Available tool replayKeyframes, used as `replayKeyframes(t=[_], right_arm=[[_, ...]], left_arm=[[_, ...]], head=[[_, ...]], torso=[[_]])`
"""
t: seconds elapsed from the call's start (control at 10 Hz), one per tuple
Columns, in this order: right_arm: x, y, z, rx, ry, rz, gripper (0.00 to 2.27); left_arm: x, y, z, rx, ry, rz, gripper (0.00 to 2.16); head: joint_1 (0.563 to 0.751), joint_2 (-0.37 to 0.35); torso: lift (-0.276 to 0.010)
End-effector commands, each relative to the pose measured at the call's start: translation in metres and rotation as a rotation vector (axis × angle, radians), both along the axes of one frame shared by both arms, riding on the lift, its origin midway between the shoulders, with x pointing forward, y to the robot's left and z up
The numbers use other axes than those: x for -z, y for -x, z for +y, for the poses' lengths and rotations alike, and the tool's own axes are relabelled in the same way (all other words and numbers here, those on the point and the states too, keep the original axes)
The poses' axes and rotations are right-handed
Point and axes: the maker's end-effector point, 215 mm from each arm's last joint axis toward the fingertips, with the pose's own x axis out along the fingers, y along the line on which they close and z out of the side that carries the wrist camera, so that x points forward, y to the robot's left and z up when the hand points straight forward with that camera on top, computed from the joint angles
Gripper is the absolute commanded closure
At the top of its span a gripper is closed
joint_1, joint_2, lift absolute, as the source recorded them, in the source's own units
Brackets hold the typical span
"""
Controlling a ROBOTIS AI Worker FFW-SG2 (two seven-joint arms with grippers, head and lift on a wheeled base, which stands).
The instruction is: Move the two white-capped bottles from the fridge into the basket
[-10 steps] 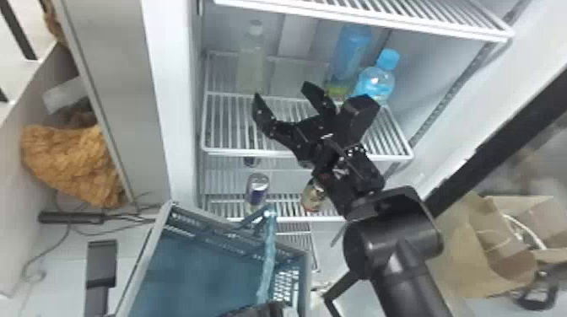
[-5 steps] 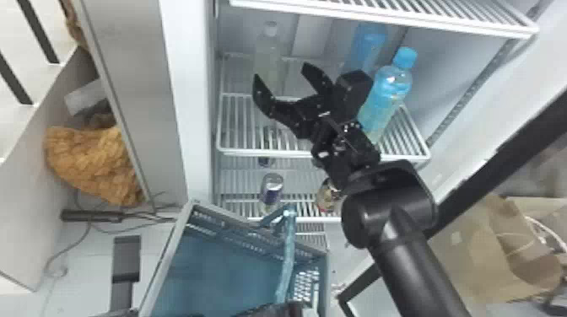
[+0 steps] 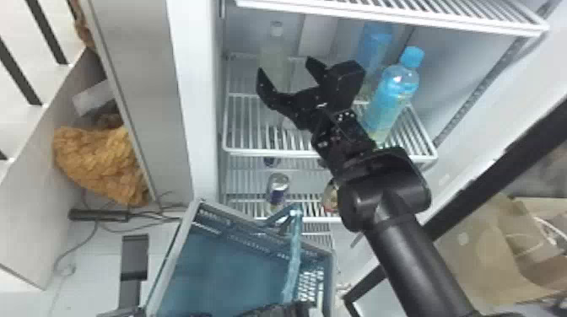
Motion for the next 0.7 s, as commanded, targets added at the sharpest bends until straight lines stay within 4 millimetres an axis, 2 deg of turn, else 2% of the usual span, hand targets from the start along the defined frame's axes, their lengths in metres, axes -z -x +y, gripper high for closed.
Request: replayKeyframes(t=[0.0,0.3,0.6], right_arm=[[0.005,-0.007,0.001,0.005,0.008,0.010,0.04],[0.002,-0.019,0.010,0.010,0.007,0.001,0.05],[-0.004,-0.034,0.006,0.032,0.011,-0.003,0.05]], left_arm=[[-0.001,0.000,-0.001,0.002,0.001,-0.002,1.19],[-0.002,0.000,-0.005,0.014,0.005,-0.007,1.19],[0.000,0.000,-0.005,0.015,0.003,-0.004,1.19]], head=[[0.695,-0.177],[0.695,-0.173],[0.695,-0.168]], torso=[[0.000],[0.000],[0.000]])
